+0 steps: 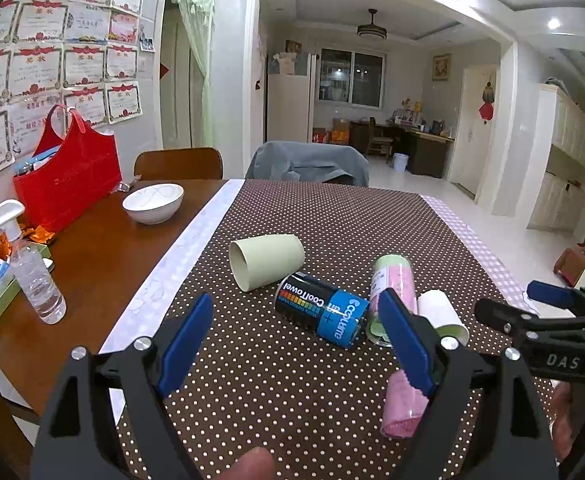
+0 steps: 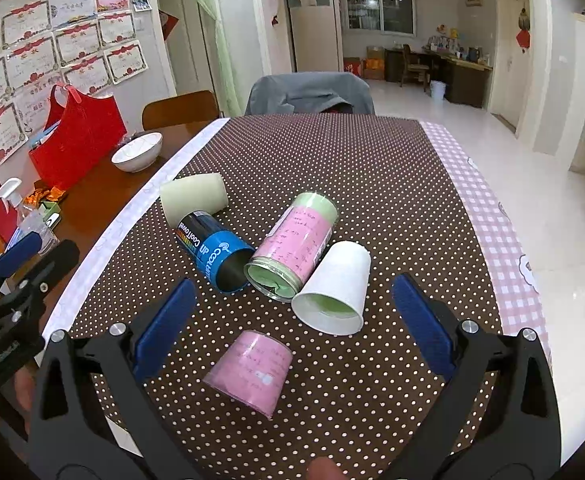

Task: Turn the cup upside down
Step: 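Move the right tool over the pink cup and grasp it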

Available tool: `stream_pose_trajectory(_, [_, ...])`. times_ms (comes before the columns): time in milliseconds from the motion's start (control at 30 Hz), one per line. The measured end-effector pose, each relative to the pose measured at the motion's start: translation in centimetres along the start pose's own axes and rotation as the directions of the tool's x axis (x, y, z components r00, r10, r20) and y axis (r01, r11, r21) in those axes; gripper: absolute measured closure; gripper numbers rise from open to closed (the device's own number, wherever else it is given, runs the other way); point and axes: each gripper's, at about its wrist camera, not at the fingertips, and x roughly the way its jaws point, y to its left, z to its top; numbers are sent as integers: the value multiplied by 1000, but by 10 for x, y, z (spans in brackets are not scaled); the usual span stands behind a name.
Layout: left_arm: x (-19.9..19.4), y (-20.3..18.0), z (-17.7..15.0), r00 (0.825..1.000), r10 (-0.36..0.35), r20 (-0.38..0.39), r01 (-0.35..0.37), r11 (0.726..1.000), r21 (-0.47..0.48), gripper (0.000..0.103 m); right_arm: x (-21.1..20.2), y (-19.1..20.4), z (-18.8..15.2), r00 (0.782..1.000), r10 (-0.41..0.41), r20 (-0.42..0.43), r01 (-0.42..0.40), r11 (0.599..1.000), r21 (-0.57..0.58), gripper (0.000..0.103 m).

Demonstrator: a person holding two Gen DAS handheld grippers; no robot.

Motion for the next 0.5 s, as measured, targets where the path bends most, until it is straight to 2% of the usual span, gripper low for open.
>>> stream_pose_trajectory(200, [22,-2,6,996,-73,-51,75,997,21,20,14,-14,-11,992,7,-123,8,992,124,6])
stream_pose_trajectory(300, [34,-12,4,989,-123,-77,128,989,75,20,32,-26,-25,975,48,-215,4,972,236,6])
stream_pose_trajectory(367, [41,-14,1,986,-138,-94,147,985,92,20,41,-28,-29,963,70,-259,2,963,269,6])
stream_pose_trajectory(433, [49,-12,-4,982,-148,-115,158,984,83,20,54,-25,-33,943,118,-311,-22,955,295,6])
stream_pose_trajectory(500, [56,-6,-10,980,-147,-136,155,986,55,20,63,-19,-32,928,126,-351,-21,957,288,6])
